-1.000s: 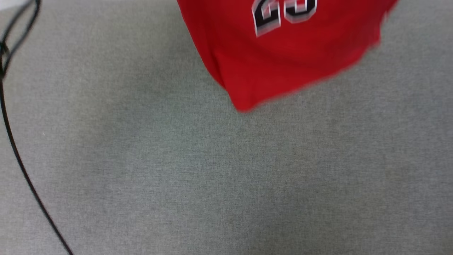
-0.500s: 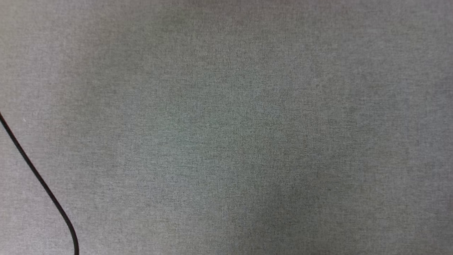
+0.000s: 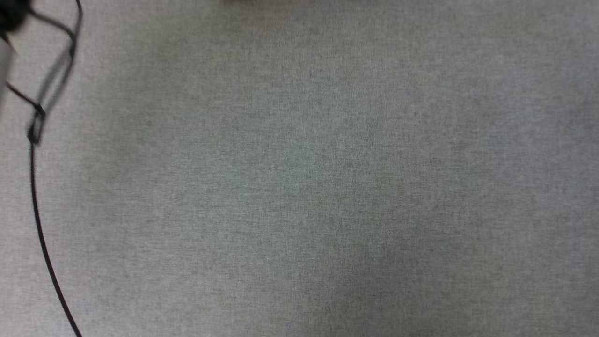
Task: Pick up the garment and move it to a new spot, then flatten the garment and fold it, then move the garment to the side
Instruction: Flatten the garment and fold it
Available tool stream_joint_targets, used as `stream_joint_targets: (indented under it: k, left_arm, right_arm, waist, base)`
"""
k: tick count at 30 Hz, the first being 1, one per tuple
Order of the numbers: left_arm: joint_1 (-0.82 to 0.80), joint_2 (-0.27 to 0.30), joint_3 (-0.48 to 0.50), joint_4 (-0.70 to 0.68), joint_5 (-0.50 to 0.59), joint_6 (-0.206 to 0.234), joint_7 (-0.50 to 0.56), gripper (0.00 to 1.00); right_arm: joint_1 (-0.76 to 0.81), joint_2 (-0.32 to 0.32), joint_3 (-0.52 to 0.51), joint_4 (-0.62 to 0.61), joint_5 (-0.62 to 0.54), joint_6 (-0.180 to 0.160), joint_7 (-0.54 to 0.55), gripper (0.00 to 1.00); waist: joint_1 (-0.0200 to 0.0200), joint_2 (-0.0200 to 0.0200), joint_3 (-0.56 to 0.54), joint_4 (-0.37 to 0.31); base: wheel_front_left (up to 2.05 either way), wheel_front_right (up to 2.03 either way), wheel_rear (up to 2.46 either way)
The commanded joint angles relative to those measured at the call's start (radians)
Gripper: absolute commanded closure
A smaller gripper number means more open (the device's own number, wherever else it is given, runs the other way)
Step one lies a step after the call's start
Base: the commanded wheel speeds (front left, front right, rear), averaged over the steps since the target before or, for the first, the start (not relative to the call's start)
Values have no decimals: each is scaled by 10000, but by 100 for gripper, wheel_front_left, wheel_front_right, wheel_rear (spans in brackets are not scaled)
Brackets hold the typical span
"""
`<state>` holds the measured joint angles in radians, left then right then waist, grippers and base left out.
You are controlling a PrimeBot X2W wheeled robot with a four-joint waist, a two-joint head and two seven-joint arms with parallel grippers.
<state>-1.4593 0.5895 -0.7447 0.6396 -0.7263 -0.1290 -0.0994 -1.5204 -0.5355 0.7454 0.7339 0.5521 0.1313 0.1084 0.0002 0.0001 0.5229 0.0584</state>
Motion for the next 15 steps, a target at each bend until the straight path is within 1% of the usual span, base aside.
stream_joint_targets:
  k: [1, 5, 7, 11, 12, 15]
  left_arm:
    - [646, 80, -72, -103, -201, -3, -346, 100]
    - [2176, 153, -275, -383, -525, -3, -883, 100]
    - [3056, 131, -350, -621, -676, 133, -1070, 100]
    - [4959, 282, -589, -1330, -918, 574, -1238, 100]
    - [5461, 339, -638, -1564, -976, 741, -1277, 100]
    - [6866, 603, -706, -2188, -1308, 1128, -1324, 100]
  right_arm:
    - [548, -177, 304, -134, 312, -10, -187, 100]
    - [1763, -602, 990, -514, 948, -9, -465, 100]
    - [2584, -852, 1344, -779, 1264, -9, -592, 100]
    - [4094, -1300, 1783, -1398, 1816, -10, -689, 100]
    - [4523, -1401, 1858, -1517, 1919, -9, -745, 100]
    - [5669, -1736, 1941, -1926, 2244, -9, -819, 100]
  waist:
    - [-2, -1, -293, 14]
    - [-2, -1, -841, 48]
    - [-2, -1, -1174, 69]
    - [-2, -1, -1805, 57]
    - [-2, -1, -1978, 45]
    - [-2, -1, -2403, -8]
  base:
    - [0, 0, 0]
    - [0, 0, 0]
    - [0, 0, 0]
    - [0, 0, 0]
    - [0, 0, 0]
    - [0, 0, 0]
